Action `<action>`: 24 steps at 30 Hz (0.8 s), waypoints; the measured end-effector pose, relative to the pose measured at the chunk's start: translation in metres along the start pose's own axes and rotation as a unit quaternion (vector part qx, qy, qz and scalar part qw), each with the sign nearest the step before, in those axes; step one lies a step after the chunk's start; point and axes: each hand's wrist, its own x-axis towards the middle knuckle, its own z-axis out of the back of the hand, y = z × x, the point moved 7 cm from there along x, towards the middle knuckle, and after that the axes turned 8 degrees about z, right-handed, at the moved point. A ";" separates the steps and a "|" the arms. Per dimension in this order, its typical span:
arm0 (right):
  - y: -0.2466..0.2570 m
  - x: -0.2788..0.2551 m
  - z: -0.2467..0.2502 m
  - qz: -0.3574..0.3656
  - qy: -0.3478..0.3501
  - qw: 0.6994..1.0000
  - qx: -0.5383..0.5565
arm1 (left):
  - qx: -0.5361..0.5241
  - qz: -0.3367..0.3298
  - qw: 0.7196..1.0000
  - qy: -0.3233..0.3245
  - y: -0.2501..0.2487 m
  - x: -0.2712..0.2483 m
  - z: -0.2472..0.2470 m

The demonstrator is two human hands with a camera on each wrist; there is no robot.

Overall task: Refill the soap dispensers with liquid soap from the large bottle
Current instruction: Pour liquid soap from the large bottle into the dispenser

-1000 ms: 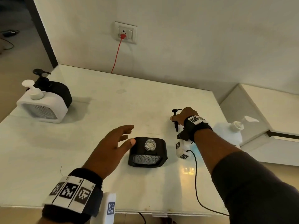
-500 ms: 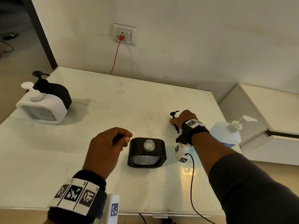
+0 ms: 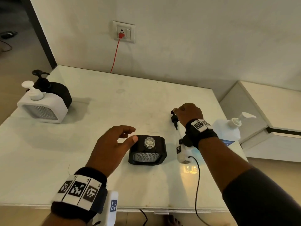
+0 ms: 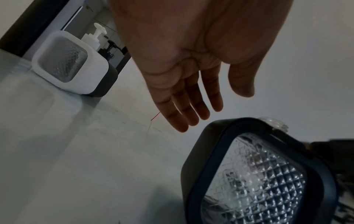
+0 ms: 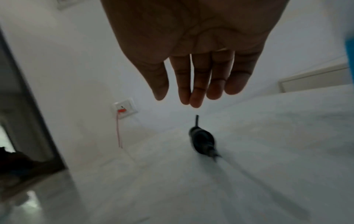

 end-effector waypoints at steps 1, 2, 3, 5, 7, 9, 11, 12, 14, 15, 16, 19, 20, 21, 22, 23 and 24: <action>0.010 -0.013 0.007 0.033 -0.020 0.999 0.035 | 0.009 0.002 1.000 -0.002 0.001 0.000 0.000; 0.019 -0.030 0.012 0.066 -0.034 0.994 0.078 | 0.013 0.005 1.000 -0.007 0.002 0.000 0.000; 0.028 -0.047 0.017 0.095 -0.040 0.987 0.120 | 0.013 0.009 1.000 -0.015 0.003 0.000 0.001; 0.038 -0.083 0.019 0.136 -0.030 0.974 0.177 | 0.004 0.024 0.999 -0.030 0.008 0.001 0.003; 0.042 -0.110 0.015 0.165 0.002 0.966 0.202 | -0.010 0.046 0.998 -0.032 0.013 -0.001 0.004; 0.042 -0.131 0.005 0.182 0.068 0.956 0.219 | -0.008 0.054 0.998 -0.030 0.013 -0.004 0.004; 0.043 -0.147 -0.006 0.198 0.131 0.949 0.206 | 0.004 0.057 0.998 -0.016 0.010 -0.007 0.000; 0.043 -0.152 -0.009 0.205 0.145 0.949 0.190 | 0.010 0.060 0.998 -0.007 0.007 -0.008 -0.002; 0.043 -0.159 -0.014 0.206 0.143 0.955 0.158 | 0.019 0.062 0.998 0.008 0.005 -0.011 -0.007; 0.043 -0.160 -0.015 0.197 0.132 0.960 0.147 | 0.023 0.061 0.998 0.014 0.004 -0.012 -0.009; 0.042 -0.162 -0.015 0.184 0.117 0.966 0.140 | 0.026 0.059 0.998 0.020 0.002 -0.013 -0.011; 0.040 -0.171 -0.013 0.159 0.080 0.976 0.123 | 0.013 0.050 0.998 0.042 -0.003 -0.017 -0.015; 0.042 -0.176 -0.013 0.156 0.071 0.978 0.122 | 0.007 0.049 0.998 0.050 -0.004 -0.018 -0.016; 0.043 -0.181 -0.014 0.152 0.064 0.979 0.124 | 0.004 0.047 0.997 0.056 -0.005 -0.018 -0.017; 0.045 -0.187 -0.015 0.147 0.060 0.979 0.127 | 0.003 0.045 0.997 0.061 -0.006 -0.019 -0.018; 0.048 -0.192 -0.017 0.144 0.061 0.979 0.132 | 0.004 0.045 0.997 0.068 -0.006 -0.019 -0.019; 0.049 -0.198 -0.018 0.140 0.066 0.979 0.136 | 0.006 0.044 0.996 0.078 -0.006 -0.020 -0.022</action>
